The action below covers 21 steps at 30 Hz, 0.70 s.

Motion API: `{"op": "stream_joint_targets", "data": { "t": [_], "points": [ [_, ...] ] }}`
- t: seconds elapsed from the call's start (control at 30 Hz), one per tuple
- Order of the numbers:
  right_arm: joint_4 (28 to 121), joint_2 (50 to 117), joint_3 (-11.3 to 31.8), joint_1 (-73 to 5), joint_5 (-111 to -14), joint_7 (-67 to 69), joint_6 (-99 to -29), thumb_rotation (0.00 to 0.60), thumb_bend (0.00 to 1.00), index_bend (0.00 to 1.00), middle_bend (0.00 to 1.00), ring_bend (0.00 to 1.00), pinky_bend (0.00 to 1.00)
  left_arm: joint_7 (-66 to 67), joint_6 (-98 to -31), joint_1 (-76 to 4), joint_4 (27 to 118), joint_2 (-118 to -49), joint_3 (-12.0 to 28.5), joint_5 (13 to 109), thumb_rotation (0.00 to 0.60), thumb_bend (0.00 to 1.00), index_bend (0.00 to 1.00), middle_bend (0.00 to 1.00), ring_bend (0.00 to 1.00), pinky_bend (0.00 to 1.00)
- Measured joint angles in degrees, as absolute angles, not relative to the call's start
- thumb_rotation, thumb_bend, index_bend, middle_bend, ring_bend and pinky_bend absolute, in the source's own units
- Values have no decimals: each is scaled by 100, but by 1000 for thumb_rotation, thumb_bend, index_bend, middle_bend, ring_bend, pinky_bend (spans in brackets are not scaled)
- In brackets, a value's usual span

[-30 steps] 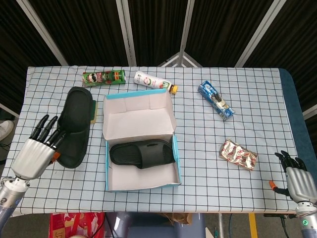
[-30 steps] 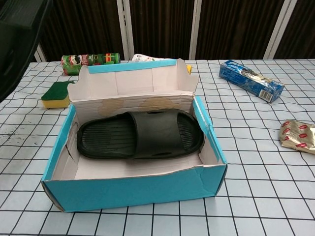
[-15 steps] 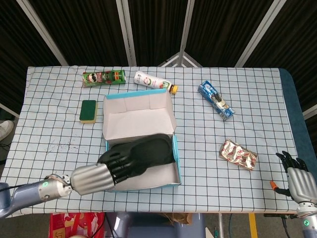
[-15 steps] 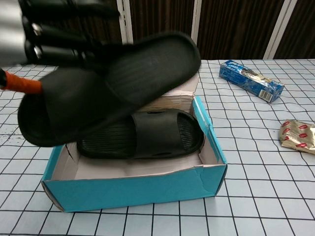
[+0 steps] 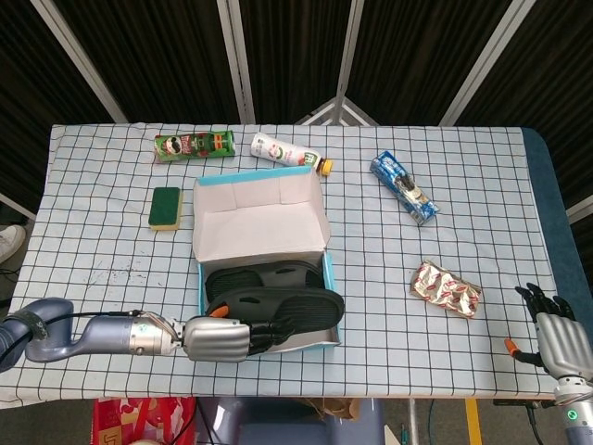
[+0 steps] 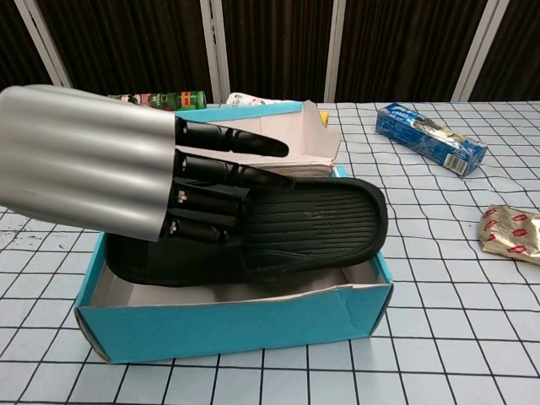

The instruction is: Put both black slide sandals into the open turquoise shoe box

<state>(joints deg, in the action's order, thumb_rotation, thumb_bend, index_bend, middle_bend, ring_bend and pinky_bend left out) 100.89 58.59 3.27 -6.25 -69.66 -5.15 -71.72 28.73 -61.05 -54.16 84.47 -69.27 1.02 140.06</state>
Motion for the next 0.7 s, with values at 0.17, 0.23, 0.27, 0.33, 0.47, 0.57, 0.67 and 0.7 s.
{"op": "stream_joint_targets", "data": {
  "t": [0.17, 0.23, 0.27, 0.33, 0.47, 0.57, 0.67, 0.7],
  "points": [
    [10080, 5850, 328, -622, -6965, -483, -7171, 600, 291, 130, 77, 158, 72, 2810, -6162, -5459, 8272, -7133, -65, 13974, 600, 312, 449, 421, 3, 17],
    [10082, 5849, 326, -623, -6969, -483, -7170, 600, 291, 130, 77, 158, 71, 2787, -6196, -5462, 8200, -7224, -136, 13963, 600, 313, 449, 428, 3, 17],
    [10085, 5848, 323, -622, -6977, -482, -7171, 600, 292, 130, 77, 158, 71, 2776, -6206, -5460, 8181, -7260, -167, 13954, 600, 314, 449, 430, 3, 17],
    [10089, 5846, 320, -620, -6989, -475, -7177, 600, 292, 130, 77, 158, 72, 2743, -6246, -5444, 8126, -7351, -236, 13923, 600, 316, 449, 433, 3, 17],
    [10091, 5841, 319, -619, -6982, -473, -7176, 600, 291, 130, 77, 158, 71, 2661, -6287, -5402, 8014, -7486, -396, 13830, 600, 316, 449, 433, 3, 17],
    [10093, 5840, 318, -618, -6982, -474, -7178, 600, 291, 130, 77, 158, 72, 2557, -6297, -5375, 7973, -7541, -501, 13744, 600, 316, 449, 433, 3, 17],
    [10096, 5840, 315, -617, -6989, -475, -7181, 600, 291, 130, 77, 158, 72, 2436, -6293, -5353, 7912, -7604, -616, 13657, 600, 316, 449, 432, 3, 17],
    [10095, 5841, 313, -618, -6988, -483, -7179, 600, 291, 130, 77, 158, 72, 2414, -6289, -5350, 7882, -7625, -640, 13640, 600, 316, 449, 432, 3, 17]
  ]
}}
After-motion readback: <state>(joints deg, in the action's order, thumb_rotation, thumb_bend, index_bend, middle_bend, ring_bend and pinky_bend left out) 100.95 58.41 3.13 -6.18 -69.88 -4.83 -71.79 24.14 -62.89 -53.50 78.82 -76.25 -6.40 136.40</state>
